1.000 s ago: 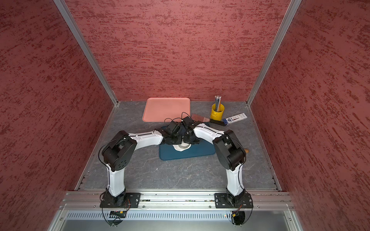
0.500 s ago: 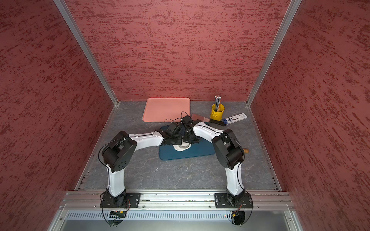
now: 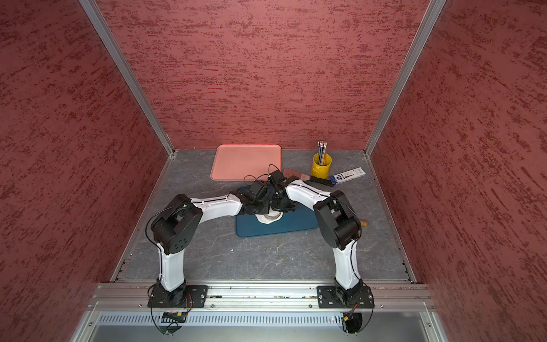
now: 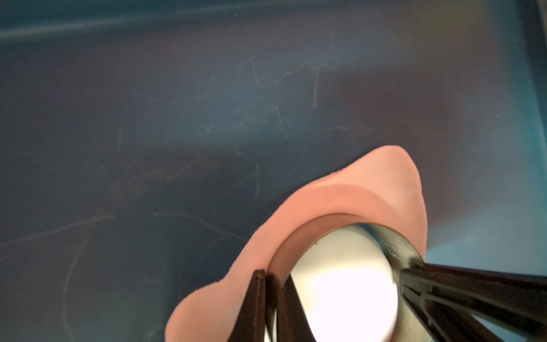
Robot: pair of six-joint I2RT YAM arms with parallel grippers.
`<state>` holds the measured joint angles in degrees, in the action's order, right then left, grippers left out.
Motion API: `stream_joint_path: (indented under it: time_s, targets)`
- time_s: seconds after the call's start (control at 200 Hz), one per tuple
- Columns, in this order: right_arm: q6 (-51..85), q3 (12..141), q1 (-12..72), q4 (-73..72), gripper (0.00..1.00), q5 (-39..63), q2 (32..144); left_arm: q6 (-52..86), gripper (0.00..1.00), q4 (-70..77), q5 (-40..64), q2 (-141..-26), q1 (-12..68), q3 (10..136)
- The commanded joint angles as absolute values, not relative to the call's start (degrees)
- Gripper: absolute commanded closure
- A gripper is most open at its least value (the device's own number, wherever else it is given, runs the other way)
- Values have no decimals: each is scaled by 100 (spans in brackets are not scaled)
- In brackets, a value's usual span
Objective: Roll out the dumpling wrappers from the dough
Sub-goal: Press the dumpling wrapper on the work surface.
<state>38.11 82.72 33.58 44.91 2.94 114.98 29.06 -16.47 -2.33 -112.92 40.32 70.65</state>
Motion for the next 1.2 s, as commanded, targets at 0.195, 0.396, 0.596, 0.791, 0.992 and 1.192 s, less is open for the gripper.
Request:
stream_joint_path:
  time_s: [0.195,0.396,0.596,0.791,0.992,1.192]
  targets:
    - [3204,8633,3419,4939,100,126,11895,3041,93,-1370,84,-11392,3933,7320]
    - [2916,8542,3496,5085,100,535,11943,2940,89,-1402,33,-11275,3865,7357]
    - [2707,8696,3498,5340,100,334,11964,2937,89,-1406,189,-11256,3785,7370]
    - [2870,8726,3490,5118,100,768,12082,3047,100,-1452,258,-11373,3859,7313]
    - [3096,9099,2833,4702,100,336,12212,3487,100,-1389,375,-11056,4358,6900]
    - [3063,9324,3122,4790,100,323,12215,3677,100,-1279,461,-11064,4353,6798]
